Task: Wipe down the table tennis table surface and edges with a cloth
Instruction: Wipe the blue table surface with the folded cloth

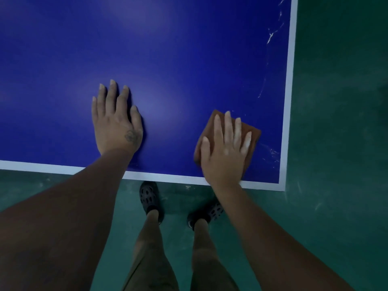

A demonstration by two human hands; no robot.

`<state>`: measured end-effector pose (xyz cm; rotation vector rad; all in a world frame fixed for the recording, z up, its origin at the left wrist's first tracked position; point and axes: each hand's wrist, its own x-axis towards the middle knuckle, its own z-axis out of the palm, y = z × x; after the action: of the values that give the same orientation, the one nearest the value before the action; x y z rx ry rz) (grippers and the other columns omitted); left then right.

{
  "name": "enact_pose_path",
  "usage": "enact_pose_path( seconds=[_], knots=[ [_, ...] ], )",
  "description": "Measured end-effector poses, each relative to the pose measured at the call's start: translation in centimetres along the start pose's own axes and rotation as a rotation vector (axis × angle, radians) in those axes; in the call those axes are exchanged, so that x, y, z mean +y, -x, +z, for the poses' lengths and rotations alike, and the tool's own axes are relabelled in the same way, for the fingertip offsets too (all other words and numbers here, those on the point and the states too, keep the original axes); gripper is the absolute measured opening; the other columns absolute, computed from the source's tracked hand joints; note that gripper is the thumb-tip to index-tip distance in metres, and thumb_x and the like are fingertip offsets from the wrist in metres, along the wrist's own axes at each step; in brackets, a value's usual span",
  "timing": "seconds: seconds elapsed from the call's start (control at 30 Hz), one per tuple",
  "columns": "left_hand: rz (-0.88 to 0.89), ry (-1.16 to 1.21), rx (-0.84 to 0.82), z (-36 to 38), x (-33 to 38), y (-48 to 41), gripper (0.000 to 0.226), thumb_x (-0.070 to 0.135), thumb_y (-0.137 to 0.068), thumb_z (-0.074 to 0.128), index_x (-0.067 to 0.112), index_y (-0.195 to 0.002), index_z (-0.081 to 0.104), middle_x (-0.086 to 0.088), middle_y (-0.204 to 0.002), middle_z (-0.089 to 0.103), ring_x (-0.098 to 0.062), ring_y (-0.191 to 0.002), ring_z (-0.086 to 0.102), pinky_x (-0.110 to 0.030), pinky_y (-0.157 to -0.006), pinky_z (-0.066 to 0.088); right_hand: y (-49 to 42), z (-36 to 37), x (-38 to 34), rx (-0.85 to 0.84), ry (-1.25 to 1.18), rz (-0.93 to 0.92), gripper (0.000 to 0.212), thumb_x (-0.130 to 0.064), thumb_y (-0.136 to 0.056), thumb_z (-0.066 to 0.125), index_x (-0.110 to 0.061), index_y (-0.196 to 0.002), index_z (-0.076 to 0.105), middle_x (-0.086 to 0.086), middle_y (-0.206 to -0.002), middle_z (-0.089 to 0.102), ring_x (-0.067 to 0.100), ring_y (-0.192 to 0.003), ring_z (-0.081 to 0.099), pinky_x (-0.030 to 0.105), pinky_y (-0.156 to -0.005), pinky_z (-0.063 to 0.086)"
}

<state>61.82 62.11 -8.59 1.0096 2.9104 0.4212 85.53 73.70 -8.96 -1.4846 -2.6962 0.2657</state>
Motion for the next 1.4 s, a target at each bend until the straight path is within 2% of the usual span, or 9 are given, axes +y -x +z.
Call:
enact_pose_path(
  seconds=[0.07,0.17,0.3,0.53,0.73,0.93,1.13,1.23,1.4],
  knots=[
    [0.005,0.003,0.005,0.1,-0.2,0.0,0.057,0.042,-0.116,0.033,0.018,-0.167,0.040,-0.006,-0.180,0.025,-0.028,-0.169,0.012,-0.047,-0.138,0.007,-1.3,0.5,-3.7,0.002,-0.024,0.019,0.065,-0.050,-0.113,0.030,-0.021,-0.171,0.024,0.003,-0.180,0.014,0.030,-0.167,0.008,0.064,-0.131,0.009],
    [0.003,0.012,-0.024,0.1,-0.3,-0.1,0.059,0.046,-0.116,0.032,0.019,-0.168,0.039,-0.005,-0.181,0.022,-0.026,-0.170,0.009,-0.047,-0.138,0.005,0.0,1.2,-6.9,-0.036,-0.054,-0.232,0.064,-0.048,-0.112,0.032,-0.023,-0.171,0.025,0.002,-0.180,0.014,0.029,-0.167,0.008,0.063,-0.131,0.008],
    [0.001,-0.018,-0.073,-0.2,-0.1,0.0,0.066,0.052,-0.115,0.032,0.017,-0.170,0.034,-0.006,-0.182,0.019,-0.026,-0.170,0.006,-0.046,-0.138,0.002,2.4,0.9,-3.5,-0.081,-0.089,-0.457,0.062,-0.049,-0.113,0.038,-0.024,-0.170,0.030,-0.002,-0.180,0.015,0.024,-0.167,0.008,0.061,-0.132,0.011],
    [-0.036,-0.017,-0.076,0.7,3.8,2.5,0.070,0.044,-0.114,0.032,0.002,-0.170,0.026,-0.014,-0.181,0.019,-0.032,-0.169,0.010,-0.049,-0.138,0.005,3.1,-2.9,12.6,-0.049,0.057,-0.089,0.063,-0.049,-0.113,0.033,-0.022,-0.169,0.031,0.000,-0.180,0.018,0.025,-0.167,0.013,0.064,-0.130,0.016],
    [-0.104,-0.110,-0.169,2.5,11.9,4.7,0.076,0.050,-0.113,0.016,0.006,-0.174,0.007,-0.018,-0.183,-0.001,-0.036,-0.169,-0.004,-0.057,-0.136,0.000,2.0,-3.0,11.2,-0.030,0.075,0.044,0.064,-0.043,-0.113,0.036,-0.018,-0.171,0.024,0.003,-0.180,0.013,0.029,-0.167,0.009,0.065,-0.131,0.012],
    [-0.069,-0.100,-0.140,3.9,13.1,4.8,0.069,0.048,-0.115,0.017,0.018,-0.176,0.010,-0.009,-0.184,-0.001,-0.031,-0.170,-0.005,-0.055,-0.137,0.000,-4.0,-1.6,6.5,-0.074,0.010,-0.294,0.064,-0.049,-0.113,0.032,-0.024,-0.171,0.025,0.001,-0.180,0.015,0.028,-0.167,0.009,0.062,-0.133,0.008],
    [-0.097,-0.054,-0.118,3.7,13.5,4.8,0.067,0.045,-0.114,0.026,0.020,-0.175,0.018,-0.008,-0.184,0.004,-0.029,-0.170,-0.002,-0.053,-0.137,-0.001,-15.8,-3.4,9.2,-0.101,0.005,-0.126,0.066,-0.052,-0.112,0.024,-0.025,-0.172,0.015,0.000,-0.181,0.007,0.027,-0.167,0.005,0.061,-0.133,0.005],
    [-0.103,-0.019,-0.095,3.8,13.5,4.8,0.066,0.044,-0.113,0.028,0.019,-0.174,0.023,-0.008,-0.184,0.008,-0.028,-0.170,0.000,-0.053,-0.137,0.000,-14.6,-3.4,8.5,-0.084,0.036,-0.087,0.066,-0.051,-0.113,0.023,-0.023,-0.173,0.013,0.002,-0.181,0.005,0.029,-0.167,0.004,0.062,-0.133,0.005],
    [-0.100,0.026,-0.045,3.7,13.6,4.9,0.063,0.041,-0.114,0.034,0.016,-0.172,0.031,-0.010,-0.183,0.014,-0.030,-0.170,0.005,-0.054,-0.137,0.002,-4.7,-1.9,7.9,-0.118,0.016,-0.300,0.065,-0.052,-0.114,0.022,-0.024,-0.173,0.015,0.002,-0.181,0.004,0.029,-0.167,0.001,0.063,-0.132,0.005]
  ],
)
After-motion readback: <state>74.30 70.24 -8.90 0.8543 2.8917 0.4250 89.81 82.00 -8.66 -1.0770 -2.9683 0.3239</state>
